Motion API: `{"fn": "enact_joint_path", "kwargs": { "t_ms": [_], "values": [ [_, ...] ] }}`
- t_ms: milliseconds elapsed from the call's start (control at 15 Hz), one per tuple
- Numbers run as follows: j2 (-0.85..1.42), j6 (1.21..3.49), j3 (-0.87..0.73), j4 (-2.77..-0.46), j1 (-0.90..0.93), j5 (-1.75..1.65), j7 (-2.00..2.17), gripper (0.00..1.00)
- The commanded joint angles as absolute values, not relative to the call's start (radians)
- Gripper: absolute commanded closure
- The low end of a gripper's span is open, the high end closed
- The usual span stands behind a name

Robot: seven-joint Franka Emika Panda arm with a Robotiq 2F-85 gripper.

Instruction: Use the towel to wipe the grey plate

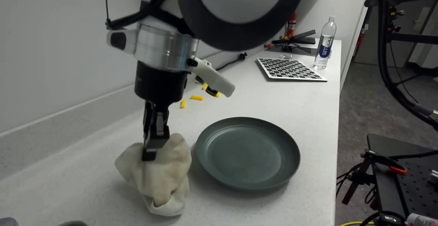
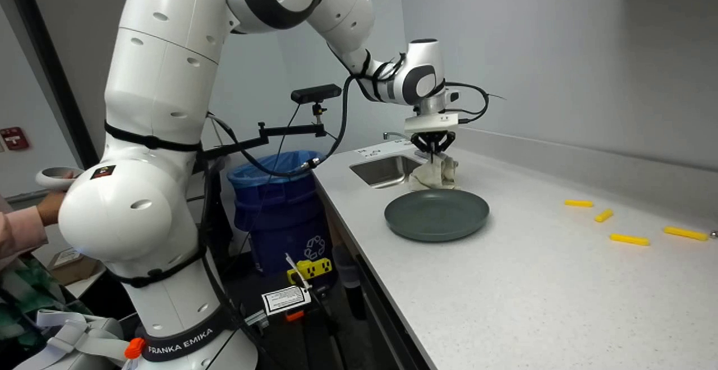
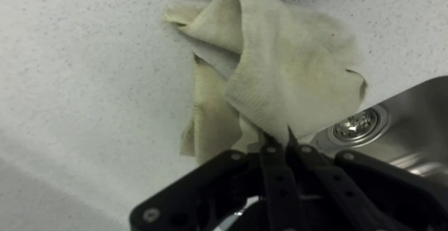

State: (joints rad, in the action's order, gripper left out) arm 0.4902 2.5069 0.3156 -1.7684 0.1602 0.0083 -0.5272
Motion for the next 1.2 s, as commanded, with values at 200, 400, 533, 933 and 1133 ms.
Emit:
{"fn": "enact_joint_path", "kwargs": {
  "t_ms": [200,400,533,933,1133],
  "values": [
    [0.241,2.613,0.319,-1.932,0.110,0.057,-0.513,0.99],
    [0.112,2.649,0.304,-2.032,0.101,0.071,-0.497,0.99],
    [0.028,2.668,0.285,-2.098,0.104,0.084,-0.484,0.99],
    [-0.121,2.651,0.200,-2.256,0.131,0.070,-0.424,0.99],
    [-0.094,2.657,0.168,-2.292,0.133,0.067,-0.414,0.99]
  ]
}}
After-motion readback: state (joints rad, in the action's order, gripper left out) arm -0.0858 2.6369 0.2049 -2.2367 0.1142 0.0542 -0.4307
